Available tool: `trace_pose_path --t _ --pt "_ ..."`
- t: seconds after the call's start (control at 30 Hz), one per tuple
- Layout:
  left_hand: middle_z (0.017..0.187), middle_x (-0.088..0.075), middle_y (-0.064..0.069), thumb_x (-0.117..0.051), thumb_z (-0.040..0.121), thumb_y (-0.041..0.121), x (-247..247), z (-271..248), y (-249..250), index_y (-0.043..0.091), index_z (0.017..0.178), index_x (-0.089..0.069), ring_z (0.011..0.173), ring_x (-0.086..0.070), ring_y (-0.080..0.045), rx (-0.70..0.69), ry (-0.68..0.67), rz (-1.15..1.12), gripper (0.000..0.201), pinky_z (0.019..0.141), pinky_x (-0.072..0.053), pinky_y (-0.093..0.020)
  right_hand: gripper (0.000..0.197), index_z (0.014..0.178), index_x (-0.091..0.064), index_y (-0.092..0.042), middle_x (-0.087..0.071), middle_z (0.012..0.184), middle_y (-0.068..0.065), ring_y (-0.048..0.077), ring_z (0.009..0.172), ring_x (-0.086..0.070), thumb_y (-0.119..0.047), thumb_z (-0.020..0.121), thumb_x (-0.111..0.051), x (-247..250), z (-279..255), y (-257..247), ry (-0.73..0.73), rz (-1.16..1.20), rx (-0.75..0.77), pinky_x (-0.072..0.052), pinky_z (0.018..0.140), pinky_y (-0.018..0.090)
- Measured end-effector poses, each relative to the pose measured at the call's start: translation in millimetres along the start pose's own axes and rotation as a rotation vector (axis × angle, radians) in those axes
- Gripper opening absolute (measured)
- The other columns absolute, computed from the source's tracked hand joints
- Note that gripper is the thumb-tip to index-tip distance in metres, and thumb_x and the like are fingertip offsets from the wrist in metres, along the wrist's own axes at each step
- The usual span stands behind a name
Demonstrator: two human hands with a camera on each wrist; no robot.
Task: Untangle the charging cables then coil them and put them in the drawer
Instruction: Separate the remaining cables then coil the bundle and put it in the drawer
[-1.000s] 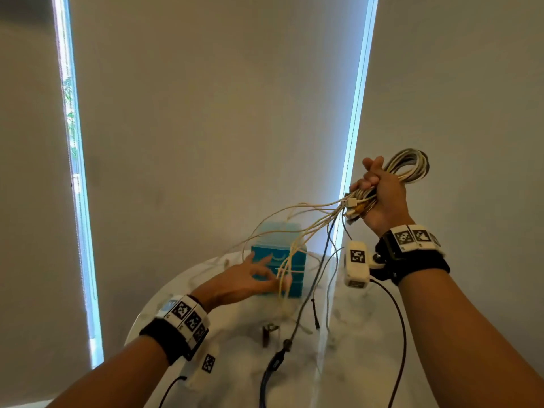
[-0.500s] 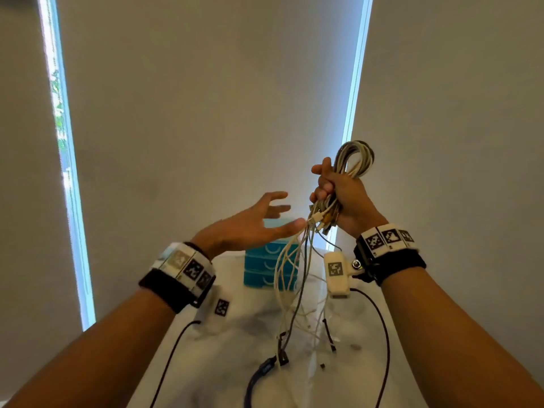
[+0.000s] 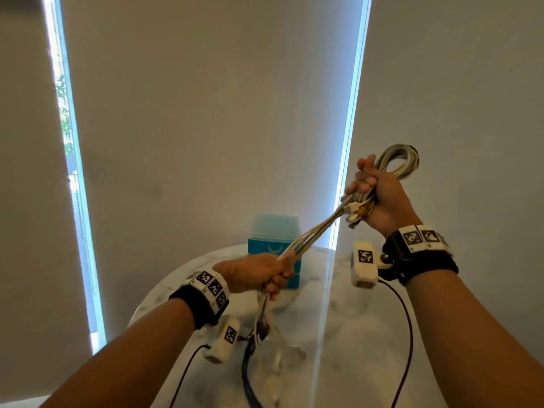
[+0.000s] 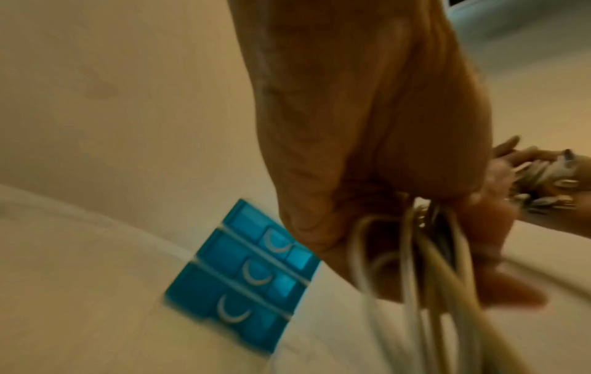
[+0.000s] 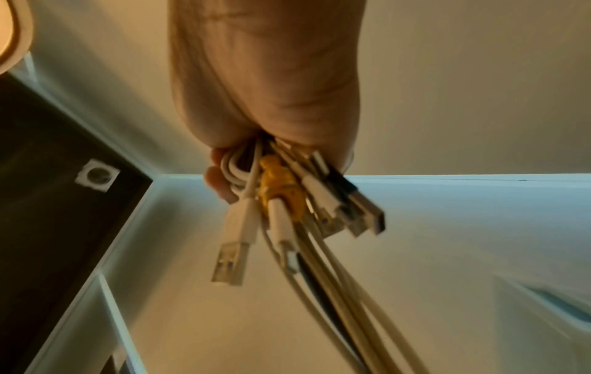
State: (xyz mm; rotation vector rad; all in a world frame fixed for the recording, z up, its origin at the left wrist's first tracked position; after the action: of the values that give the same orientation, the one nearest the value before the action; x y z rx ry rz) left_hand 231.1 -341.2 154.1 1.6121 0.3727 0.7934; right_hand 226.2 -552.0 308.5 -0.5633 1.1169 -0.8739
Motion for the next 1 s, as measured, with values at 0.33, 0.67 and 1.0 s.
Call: trace_pose_path --t 0.33,0.67,1.0 --pt "0.078 -0.073 -0.006 -0.037 0.1 0.08 80 -20 12 0.02 0.071 -0.069 0.069 -0.065 -0.019 -0.024 0.599 0.813 0.074 0.071 -0.051 -0.035 0.021 0.114 -0.069 -0.006 -0.04 0.057 -0.004 0.011 0.048 -0.045 -0.025 0.108 -0.063 61 -25 53 0.23 -0.194 -0.043 -0.054 0.061 0.032" --pt "0.053 -0.06 0.003 -0.029 0.082 0.072 70 -24 12 0.036 0.068 -0.077 0.048 -0.046 -0.011 -0.133 0.706 1.17 0.061 0.051 -0.041 -0.027 0.066 0.058 -0.052 -0.021 -0.054 0.056 0.009 0.026 0.054 -0.056 -0.077 0.072 -0.085 83 -63 113 0.455 -0.414 -0.102 -0.053 0.068 0.042" --pt "0.043 -0.036 0.009 -0.057 0.086 0.046 22 20 46 0.025 0.045 -0.038 0.041 -0.031 -0.008 -0.327 0.627 0.692 0.05 0.048 -0.029 -0.021 0.091 0.09 -0.063 -0.01 -0.058 0.062 0.006 0.016 0.049 -0.056 -0.097 0.072 -0.046 53 -79 224 0.049 -0.515 -0.372 -0.055 0.056 0.032"
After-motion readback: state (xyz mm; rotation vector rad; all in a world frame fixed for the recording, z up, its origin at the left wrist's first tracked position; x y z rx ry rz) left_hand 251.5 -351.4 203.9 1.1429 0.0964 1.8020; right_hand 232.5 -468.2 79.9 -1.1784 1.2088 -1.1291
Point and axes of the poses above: each hand's wrist, its own z-axis towards the middle knuckle, its own x-axis out of the back of the hand, y = z × x, the point moved 7 cm from there along z, towards the middle knuckle
